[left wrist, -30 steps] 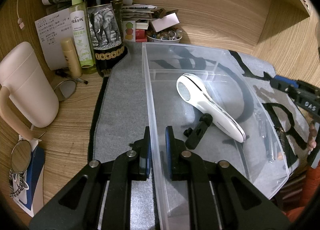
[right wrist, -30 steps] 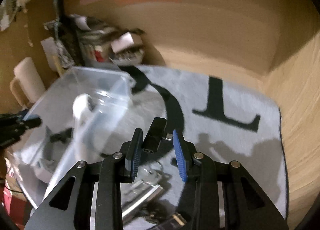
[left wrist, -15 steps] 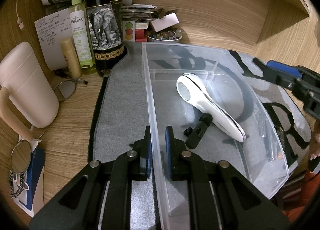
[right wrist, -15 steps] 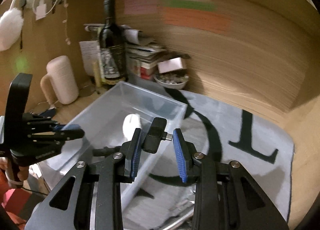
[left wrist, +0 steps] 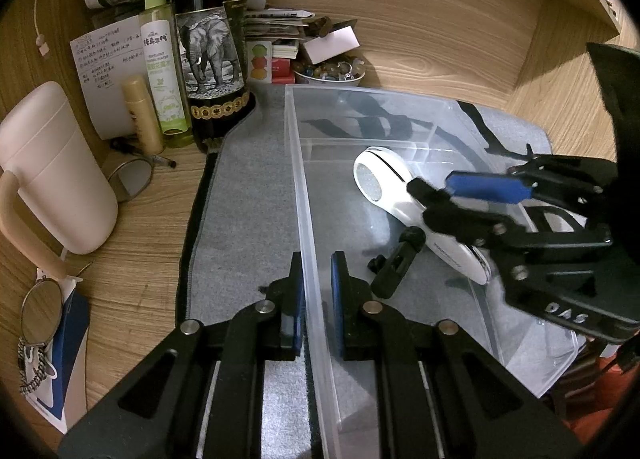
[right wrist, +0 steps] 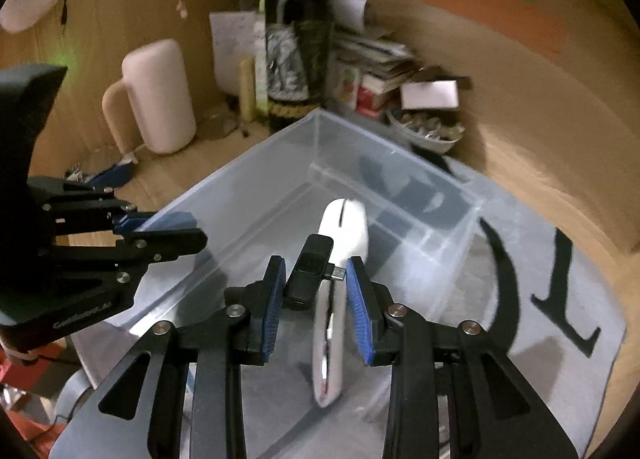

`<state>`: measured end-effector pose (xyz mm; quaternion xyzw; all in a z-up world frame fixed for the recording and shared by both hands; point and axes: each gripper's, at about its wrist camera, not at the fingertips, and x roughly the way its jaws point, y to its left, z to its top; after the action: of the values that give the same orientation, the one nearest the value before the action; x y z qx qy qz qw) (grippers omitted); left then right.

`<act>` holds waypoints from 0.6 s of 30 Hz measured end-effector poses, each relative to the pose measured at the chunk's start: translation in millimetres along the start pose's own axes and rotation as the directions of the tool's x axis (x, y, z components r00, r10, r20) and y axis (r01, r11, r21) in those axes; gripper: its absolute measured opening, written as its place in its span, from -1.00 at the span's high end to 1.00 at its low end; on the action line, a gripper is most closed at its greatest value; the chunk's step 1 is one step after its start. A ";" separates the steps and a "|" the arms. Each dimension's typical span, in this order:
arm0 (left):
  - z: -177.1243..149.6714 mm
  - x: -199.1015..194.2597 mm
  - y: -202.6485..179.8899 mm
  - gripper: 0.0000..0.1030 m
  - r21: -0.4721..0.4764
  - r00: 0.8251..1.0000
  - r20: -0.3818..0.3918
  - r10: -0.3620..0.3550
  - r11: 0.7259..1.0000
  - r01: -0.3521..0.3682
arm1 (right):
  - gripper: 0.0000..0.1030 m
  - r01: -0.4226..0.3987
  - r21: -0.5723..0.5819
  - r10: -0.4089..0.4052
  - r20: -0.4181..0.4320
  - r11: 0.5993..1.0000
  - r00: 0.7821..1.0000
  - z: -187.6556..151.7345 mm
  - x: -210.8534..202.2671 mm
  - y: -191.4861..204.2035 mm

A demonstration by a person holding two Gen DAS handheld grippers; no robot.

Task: Organize rigid objects
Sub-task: 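Carry the black piece into the box and release it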

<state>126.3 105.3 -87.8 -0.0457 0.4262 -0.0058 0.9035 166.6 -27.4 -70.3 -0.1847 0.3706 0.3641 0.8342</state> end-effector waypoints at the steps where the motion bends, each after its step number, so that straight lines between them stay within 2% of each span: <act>1: 0.0 0.0 0.0 0.79 0.001 1.000 0.000 0.000 1.000 0.000 | 0.44 -0.003 0.001 0.003 -0.013 1.000 1.000 0.4 3.5 0.5; 4: -0.1 0.0 0.0 0.79 0.000 1.000 0.000 0.000 1.000 0.000 | 0.44 -0.017 0.018 0.018 -0.047 1.000 0.999 0.2 9.2 0.0; 8: 0.5 0.6 -0.5 0.79 -0.001 1.000 0.002 -0.003 1.000 0.003 | 0.41 -0.013 0.033 0.014 -0.038 0.999 0.999 -1.2 5.1 -4.1; 18: 0.1 -0.1 0.4 0.79 -0.001 1.000 0.005 -0.005 1.000 0.005 | 0.17 0.061 0.096 -0.067 0.061 0.994 0.996 -5.1 -42.1 -29.7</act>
<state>126.3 105.7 -87.7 -0.0473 0.4240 -0.0076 0.9044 166.8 -70.0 -40.8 -0.1453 0.3540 0.3251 0.8648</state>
